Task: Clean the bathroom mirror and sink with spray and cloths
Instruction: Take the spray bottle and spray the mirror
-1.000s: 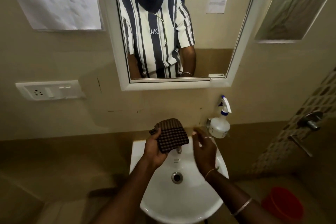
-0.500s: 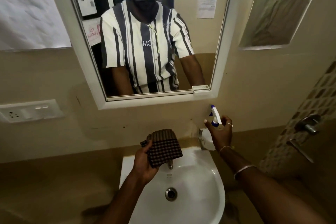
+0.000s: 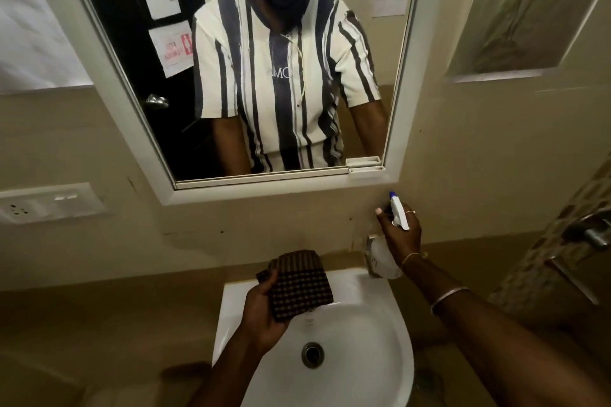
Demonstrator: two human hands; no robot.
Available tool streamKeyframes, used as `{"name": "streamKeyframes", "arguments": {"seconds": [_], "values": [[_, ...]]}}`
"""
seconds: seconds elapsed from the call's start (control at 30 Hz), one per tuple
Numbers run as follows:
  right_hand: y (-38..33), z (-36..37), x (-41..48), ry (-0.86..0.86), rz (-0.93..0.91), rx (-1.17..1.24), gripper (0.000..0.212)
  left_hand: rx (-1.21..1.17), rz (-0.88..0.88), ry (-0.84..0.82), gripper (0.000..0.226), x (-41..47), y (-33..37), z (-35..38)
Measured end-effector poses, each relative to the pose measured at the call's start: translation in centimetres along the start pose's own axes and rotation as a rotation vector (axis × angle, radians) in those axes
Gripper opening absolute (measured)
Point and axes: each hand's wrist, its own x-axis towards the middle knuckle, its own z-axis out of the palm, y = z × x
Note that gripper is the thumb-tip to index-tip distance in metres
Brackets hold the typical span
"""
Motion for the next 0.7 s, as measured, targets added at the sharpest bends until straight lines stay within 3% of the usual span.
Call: {"name": "streamKeyframes", "arguments": {"seconds": [0.33, 0.57, 0.7], "values": [[-1.4, -1.4, -2.0, 0.002, 0.025, 0.046, 0.029, 0.03, 0.039, -0.018, 0.045, 0.4, 0.6, 2.1], [-4.3, -2.2, -8.9, -0.176, 0.029, 0.106, 0.017, 0.107, 0.056, -0.038, 0.044, 0.4, 1.3, 3.9], [-4.3, -1.5, -14.3, -0.234, 0.098, 0.075, 0.029, 0.145, 0.061, -0.053, 0.042, -0.2, 1.5, 4.1]]}}
